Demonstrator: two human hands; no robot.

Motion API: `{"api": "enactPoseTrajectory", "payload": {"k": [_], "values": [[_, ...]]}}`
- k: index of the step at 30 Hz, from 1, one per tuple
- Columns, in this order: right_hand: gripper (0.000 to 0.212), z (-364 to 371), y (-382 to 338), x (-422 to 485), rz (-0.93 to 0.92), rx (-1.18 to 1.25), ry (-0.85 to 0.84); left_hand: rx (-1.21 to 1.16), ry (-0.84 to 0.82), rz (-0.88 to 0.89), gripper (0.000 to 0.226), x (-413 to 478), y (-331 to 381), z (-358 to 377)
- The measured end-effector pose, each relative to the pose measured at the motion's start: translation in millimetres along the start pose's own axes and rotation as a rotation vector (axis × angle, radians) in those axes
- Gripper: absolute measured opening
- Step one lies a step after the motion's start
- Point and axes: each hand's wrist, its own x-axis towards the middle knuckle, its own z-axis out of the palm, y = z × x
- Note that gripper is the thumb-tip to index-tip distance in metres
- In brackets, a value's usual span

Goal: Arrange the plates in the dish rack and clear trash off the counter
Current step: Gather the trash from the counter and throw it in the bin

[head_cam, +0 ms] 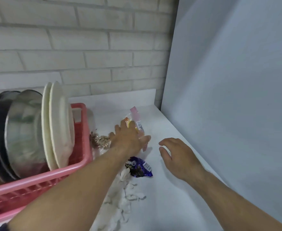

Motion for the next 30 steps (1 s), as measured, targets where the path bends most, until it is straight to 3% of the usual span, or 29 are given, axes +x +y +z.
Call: {"api": "enactPoseTrajectory", "payload": {"k": [4, 12, 22, 26, 30], "values": [[0.035, 9.3, 16.9, 3.3, 0.018, 0.041, -0.020, 0.045, -0.196, -0.205, 0.115, 22.3, 3.9, 33.7], [0.036, 18.9, 34.9, 13.9, 0.037, 0.080, -0.038, 0.271, -0.135, -0.268, 0.065, 23.9, -2.5, 34.0], [0.038, 21.8, 32.0, 84.1, 0.023, 0.137, 0.021, 0.037, 0.410, -0.009, 0.059, 30.9, -2.3, -29.3], [0.049, 36.5, 16.7, 120.0, -0.003, 0.150, 0.007, -0.148, 0.466, 0.096, 0.034, 33.0, -2.0, -40.4], [0.074, 52.6, 6.2, 154.8, 0.087, 0.070, -0.154, -0.220, 0.337, 0.079, 0.077, 32.1, -4.8, -46.8]]}}
